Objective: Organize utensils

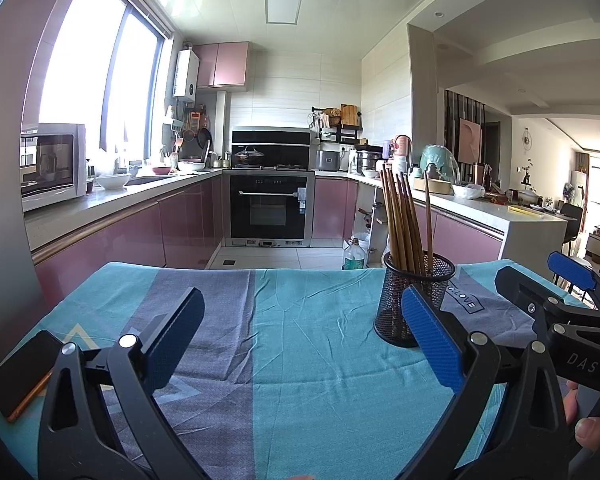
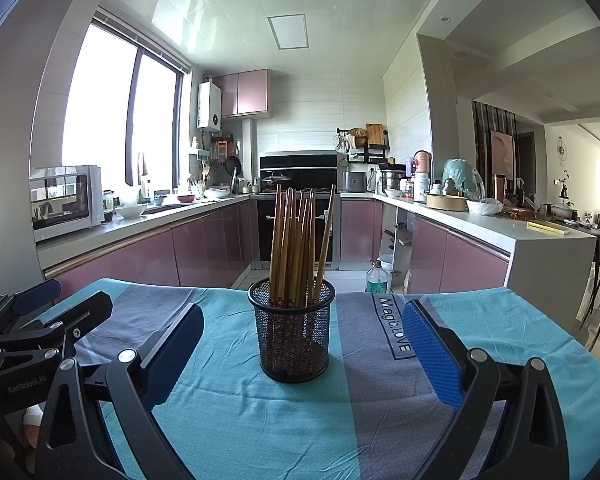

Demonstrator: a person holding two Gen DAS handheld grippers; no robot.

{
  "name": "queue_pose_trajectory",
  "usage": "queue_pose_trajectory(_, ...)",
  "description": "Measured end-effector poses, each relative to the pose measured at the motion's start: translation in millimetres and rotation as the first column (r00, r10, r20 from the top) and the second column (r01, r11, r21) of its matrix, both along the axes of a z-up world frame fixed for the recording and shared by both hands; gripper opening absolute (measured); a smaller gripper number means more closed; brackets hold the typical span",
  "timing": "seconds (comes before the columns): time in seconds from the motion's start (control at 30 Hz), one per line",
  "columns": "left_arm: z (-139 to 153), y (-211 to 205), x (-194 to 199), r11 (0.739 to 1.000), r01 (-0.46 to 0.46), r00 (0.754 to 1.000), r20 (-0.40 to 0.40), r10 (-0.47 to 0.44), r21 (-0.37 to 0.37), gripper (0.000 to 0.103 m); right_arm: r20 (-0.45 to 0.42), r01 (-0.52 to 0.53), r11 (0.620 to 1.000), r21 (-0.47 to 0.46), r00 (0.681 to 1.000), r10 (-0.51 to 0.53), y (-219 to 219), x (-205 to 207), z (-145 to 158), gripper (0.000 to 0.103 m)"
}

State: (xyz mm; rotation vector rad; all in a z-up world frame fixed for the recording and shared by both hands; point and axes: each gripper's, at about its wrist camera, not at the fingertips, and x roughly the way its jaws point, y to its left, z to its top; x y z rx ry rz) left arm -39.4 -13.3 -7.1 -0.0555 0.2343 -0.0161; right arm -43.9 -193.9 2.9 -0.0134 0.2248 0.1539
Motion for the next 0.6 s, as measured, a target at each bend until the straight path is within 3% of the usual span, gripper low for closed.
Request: queue_pose_trajectory(0.6, -2.1, 2.5, -1.6, 1.0, 0.004, 1.0, -0.006, -0.004, -0.004, 0.097, 0.001, 0.004, 1.0, 0.001, 1.0, -0.004, 0.0, 2.4, 1.3, 0.096)
